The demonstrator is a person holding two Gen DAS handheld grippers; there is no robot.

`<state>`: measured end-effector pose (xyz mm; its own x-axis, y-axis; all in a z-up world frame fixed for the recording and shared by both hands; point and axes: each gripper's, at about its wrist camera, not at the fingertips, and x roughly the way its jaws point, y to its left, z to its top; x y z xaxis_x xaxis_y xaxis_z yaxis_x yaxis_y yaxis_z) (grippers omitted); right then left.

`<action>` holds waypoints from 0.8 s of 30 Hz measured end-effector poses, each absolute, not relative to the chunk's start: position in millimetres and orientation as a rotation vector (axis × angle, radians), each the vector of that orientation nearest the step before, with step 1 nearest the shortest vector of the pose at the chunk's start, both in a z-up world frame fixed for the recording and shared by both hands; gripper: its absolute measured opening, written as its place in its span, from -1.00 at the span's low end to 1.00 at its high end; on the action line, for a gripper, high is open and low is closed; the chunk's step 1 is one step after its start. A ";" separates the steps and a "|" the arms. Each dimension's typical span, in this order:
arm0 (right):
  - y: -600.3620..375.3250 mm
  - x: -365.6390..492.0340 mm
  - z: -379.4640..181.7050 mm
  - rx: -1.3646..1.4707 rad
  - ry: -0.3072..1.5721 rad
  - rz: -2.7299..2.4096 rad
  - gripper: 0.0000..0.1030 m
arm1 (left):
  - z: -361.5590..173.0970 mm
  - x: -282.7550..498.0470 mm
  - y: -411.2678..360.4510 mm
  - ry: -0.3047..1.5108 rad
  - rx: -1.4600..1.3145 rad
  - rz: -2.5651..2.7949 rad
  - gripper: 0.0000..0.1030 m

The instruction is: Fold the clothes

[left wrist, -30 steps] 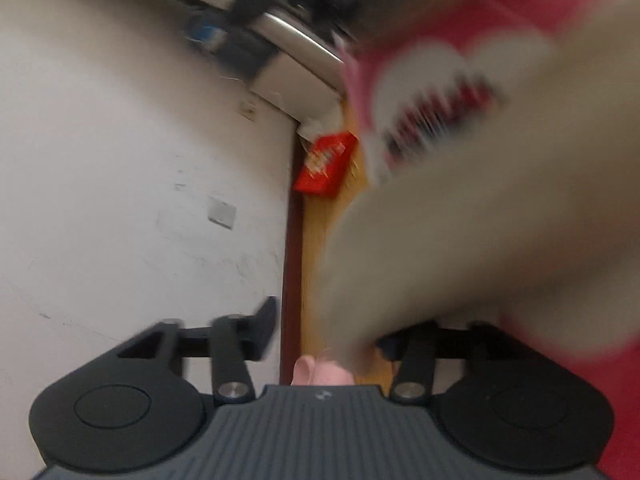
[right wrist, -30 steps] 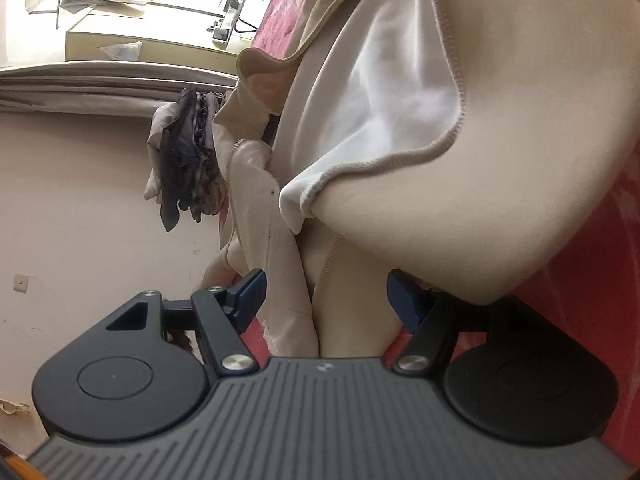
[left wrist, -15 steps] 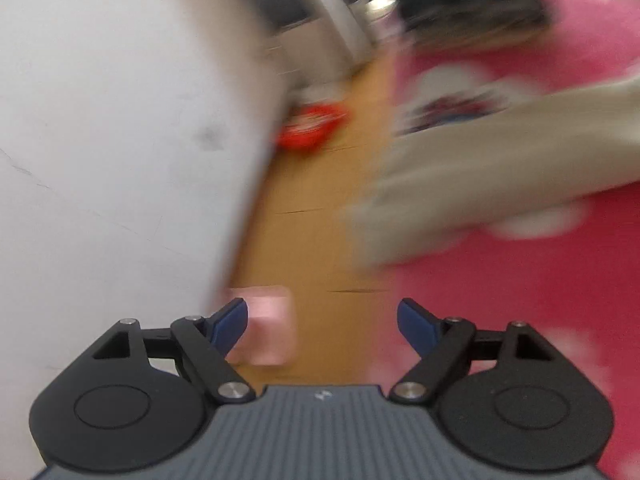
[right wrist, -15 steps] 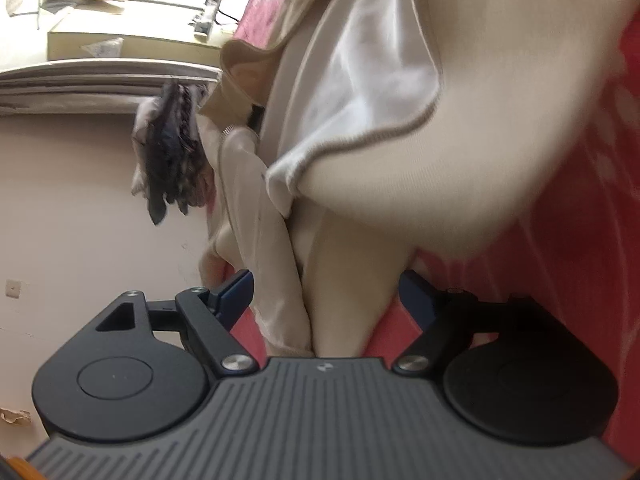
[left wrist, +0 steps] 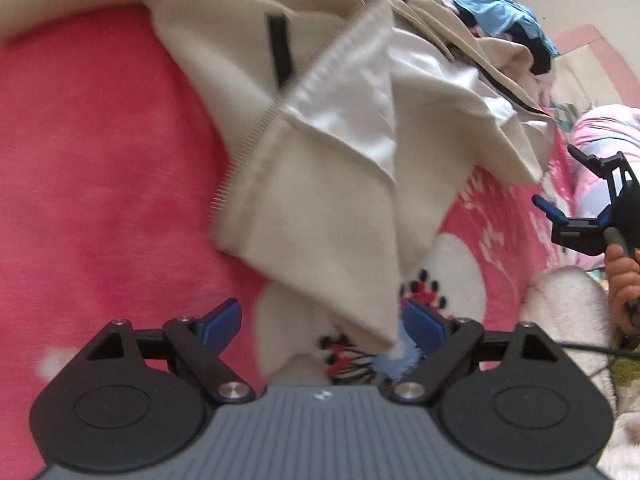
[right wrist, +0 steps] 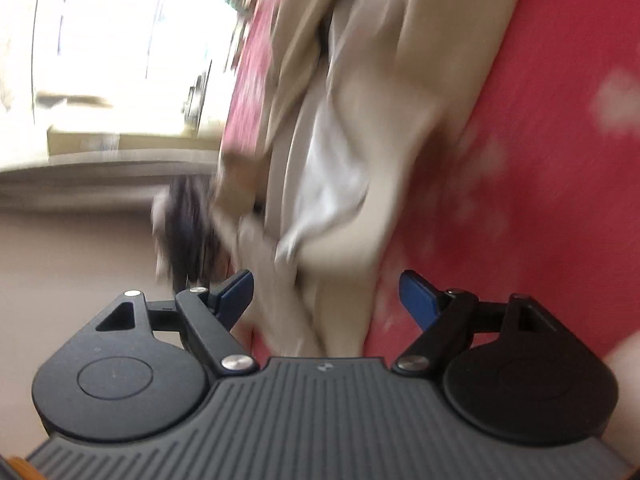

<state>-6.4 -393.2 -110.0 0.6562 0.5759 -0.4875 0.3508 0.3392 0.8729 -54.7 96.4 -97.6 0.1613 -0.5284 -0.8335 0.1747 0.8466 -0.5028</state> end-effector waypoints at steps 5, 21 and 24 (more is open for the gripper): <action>-443.8 -18.7 -112.5 1.331 0.828 -0.011 0.56 | -119.7 -41.3 76.7 1.329 -0.303 -0.534 0.74; -492.2 37.9 -162.3 1.341 0.771 -0.193 0.56 | -117.9 -35.8 66.1 1.290 -0.220 -0.369 -0.65; -488.2 55.5 -160.9 1.264 0.778 -0.151 0.27 | -118.1 -39.3 72.0 1.260 -0.274 -0.358 -0.77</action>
